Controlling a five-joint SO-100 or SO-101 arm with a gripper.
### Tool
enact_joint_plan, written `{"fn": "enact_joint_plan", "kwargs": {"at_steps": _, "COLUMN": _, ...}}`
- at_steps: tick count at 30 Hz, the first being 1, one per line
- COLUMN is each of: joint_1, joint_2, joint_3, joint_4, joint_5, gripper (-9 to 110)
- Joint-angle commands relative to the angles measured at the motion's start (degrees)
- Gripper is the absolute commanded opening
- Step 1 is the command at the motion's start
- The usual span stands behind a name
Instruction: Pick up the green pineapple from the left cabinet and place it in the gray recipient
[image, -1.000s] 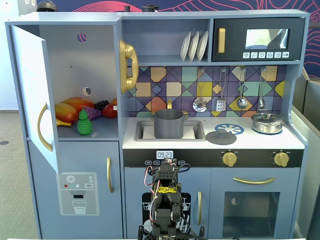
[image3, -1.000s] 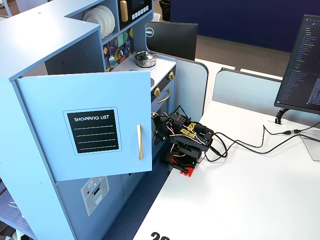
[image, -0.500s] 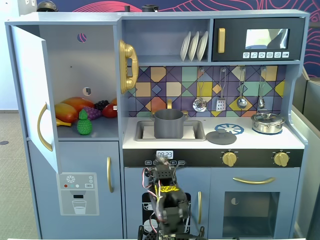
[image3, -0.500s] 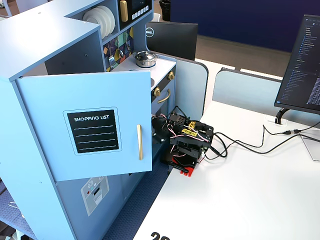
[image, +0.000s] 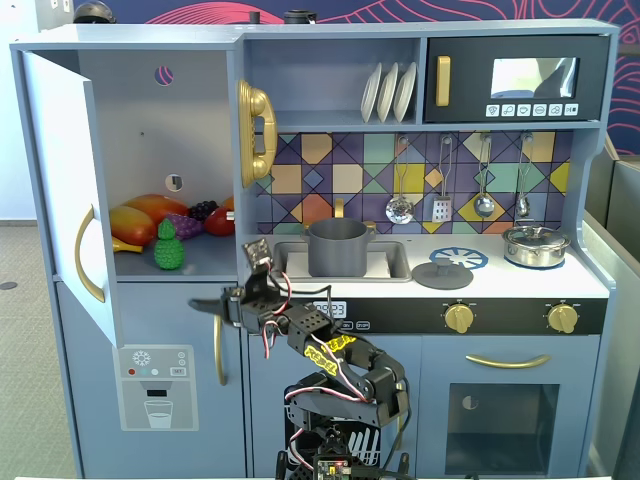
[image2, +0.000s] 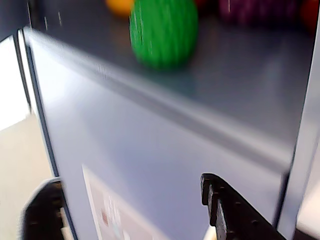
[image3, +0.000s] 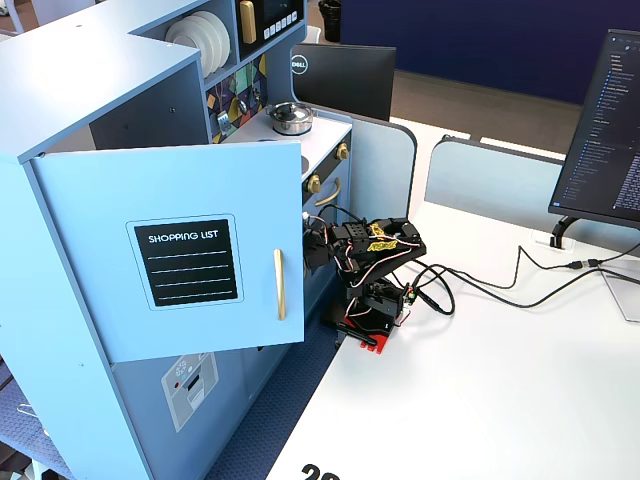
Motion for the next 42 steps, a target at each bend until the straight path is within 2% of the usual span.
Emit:
{"fn": "enact_joint_plan", "kwargs": {"at_steps": 1, "joint_1": -1.6, "joint_2": -4.1, "joint_3": -6.9, "joint_4": -5.2, "joint_5": 1.1, "gripper": 35}}
{"fn": "enact_joint_plan", "kwargs": {"at_steps": 11, "joint_1": -0.6, "joint_2": -15.8, "joint_3": -14.8, "joint_4": -10.3, "joint_5": -2.6, "gripper": 40}}
{"fn": "enact_joint_plan", "kwargs": {"at_steps": 30, "joint_1": 1.8, "joint_2": -46.4, "joint_3": -32.4, "joint_4": -27.2, "joint_5": -0.4, "gripper": 41}}
{"fn": "enact_joint_plan", "kwargs": {"at_steps": 42, "joint_1": 3.2, "joint_2": -58.3, "joint_3": -43.4, "joint_4": -27.3, "joint_5": -0.1, "gripper": 42}}
